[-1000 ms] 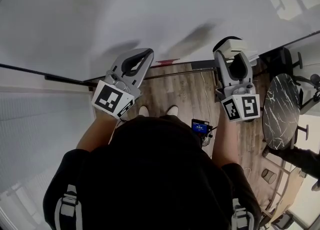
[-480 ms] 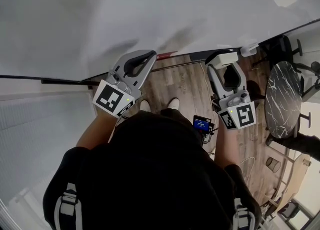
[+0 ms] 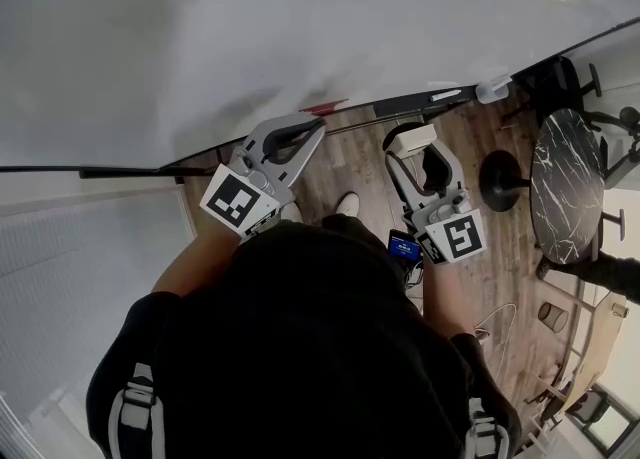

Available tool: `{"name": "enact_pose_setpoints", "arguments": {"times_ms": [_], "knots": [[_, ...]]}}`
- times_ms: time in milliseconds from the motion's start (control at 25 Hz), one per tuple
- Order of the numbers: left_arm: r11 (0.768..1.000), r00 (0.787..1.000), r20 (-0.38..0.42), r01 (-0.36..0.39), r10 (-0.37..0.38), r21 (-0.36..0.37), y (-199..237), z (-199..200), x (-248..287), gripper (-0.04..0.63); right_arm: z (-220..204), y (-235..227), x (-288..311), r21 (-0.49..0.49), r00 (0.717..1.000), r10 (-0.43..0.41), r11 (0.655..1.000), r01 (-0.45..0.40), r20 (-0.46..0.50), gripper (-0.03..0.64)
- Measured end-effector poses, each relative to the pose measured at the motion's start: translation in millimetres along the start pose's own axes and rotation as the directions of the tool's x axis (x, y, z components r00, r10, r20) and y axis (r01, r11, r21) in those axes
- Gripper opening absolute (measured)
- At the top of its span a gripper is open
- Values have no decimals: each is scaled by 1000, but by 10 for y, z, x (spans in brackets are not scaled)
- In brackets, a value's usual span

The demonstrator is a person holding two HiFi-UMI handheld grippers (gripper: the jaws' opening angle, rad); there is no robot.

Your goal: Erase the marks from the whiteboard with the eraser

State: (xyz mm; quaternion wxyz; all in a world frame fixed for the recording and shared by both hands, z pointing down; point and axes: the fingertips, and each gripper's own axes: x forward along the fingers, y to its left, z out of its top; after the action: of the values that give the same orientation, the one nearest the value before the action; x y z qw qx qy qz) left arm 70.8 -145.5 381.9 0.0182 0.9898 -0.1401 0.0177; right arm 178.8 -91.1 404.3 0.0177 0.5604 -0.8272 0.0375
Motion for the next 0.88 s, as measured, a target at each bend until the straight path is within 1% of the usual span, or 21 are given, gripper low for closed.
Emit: {"name": "enact_pose_setpoints", "arguments": {"times_ms": [200, 440, 600, 880], "knots": [[1000, 1000, -16, 25, -25, 12, -139, -68, 29, 6, -17, 59, -18, -17, 1000, -12, 1000, 13, 10, 239], [999, 999, -28, 47, -46, 18, -174, -107, 90, 6, 32, 43, -6, 6, 999, -14, 1000, 13, 45, 239], [999, 998, -29, 51, -50, 14, -191, -110, 134, 6, 19, -5, -8, 1, 999, -25, 1000, 25, 37, 239], [999, 999, -28, 46, -45, 16, -217, -112, 148, 6, 52, -21, -15, 6, 998, -25, 1000, 25, 56, 238]]}}
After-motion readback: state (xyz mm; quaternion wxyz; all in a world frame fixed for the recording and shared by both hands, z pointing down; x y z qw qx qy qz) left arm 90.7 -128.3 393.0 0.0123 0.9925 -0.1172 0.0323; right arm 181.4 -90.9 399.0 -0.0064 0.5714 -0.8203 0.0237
